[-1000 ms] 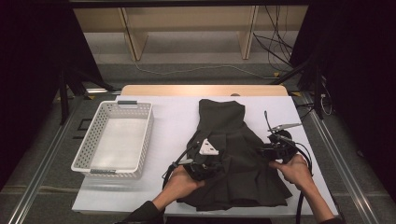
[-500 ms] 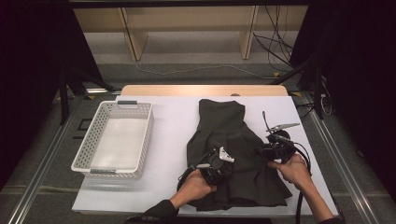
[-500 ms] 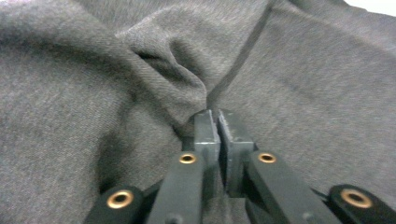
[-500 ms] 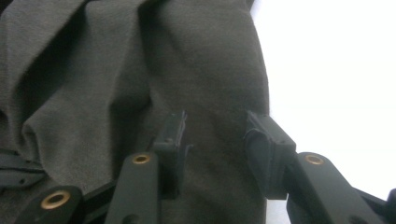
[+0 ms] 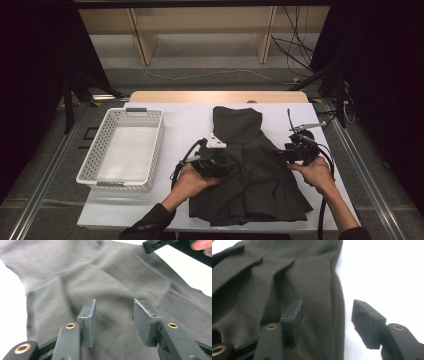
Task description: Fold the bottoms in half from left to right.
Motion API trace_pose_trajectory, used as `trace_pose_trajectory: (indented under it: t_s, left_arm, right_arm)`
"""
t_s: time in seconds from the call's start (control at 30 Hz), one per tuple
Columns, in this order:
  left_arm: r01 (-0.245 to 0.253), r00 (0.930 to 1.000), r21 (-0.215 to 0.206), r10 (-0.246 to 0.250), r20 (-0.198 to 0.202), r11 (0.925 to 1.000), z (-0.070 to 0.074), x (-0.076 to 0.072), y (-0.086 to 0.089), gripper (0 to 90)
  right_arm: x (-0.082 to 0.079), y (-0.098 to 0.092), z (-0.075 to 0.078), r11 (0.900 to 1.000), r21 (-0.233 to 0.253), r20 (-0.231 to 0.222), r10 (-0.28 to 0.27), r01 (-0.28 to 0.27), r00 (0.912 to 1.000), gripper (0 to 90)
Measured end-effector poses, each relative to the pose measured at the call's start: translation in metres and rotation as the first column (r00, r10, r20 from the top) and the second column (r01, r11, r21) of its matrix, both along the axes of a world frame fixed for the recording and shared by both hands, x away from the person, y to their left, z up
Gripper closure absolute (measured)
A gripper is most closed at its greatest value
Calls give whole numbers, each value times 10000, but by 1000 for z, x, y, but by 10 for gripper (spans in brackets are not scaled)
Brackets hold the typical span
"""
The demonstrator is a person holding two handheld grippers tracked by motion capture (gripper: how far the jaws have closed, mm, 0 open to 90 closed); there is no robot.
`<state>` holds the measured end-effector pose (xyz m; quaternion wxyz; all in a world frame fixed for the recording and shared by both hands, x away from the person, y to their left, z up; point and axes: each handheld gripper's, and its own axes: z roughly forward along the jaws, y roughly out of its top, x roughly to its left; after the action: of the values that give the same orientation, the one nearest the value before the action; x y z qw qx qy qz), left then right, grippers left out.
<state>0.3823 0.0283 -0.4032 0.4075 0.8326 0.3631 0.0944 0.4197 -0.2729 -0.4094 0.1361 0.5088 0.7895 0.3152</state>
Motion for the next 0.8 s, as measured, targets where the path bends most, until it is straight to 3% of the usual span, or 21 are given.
trace_pose_trajectory:
  t_s: [0.23,0.47,0.57,0.67,0.8]
  left_arm:
    - [-849,9963,180,851,-108,9962,-1,13,19,430]
    - [-1179,9927,456,1189,-190,9920,-3,19,29,366]
    - [-1322,9907,395,1333,-275,9904,-5,21,31,352]
    - [-1340,9900,452,1358,-381,9899,-8,24,31,347]
    - [-1322,9898,581,1349,-452,9895,-11,26,30,346]
  right_arm:
    - [24,10,5,10000,-27,70,1,-1,10000,514]
    - [49,20,-9,10000,19,-516,65,-64,9986,533]
    - [52,25,-15,9995,-183,-703,238,-251,9972,648]
    - [53,27,-21,9977,-595,-806,277,-325,9964,879]
    - [56,24,-32,9962,-701,-1266,416,-507,9911,900]
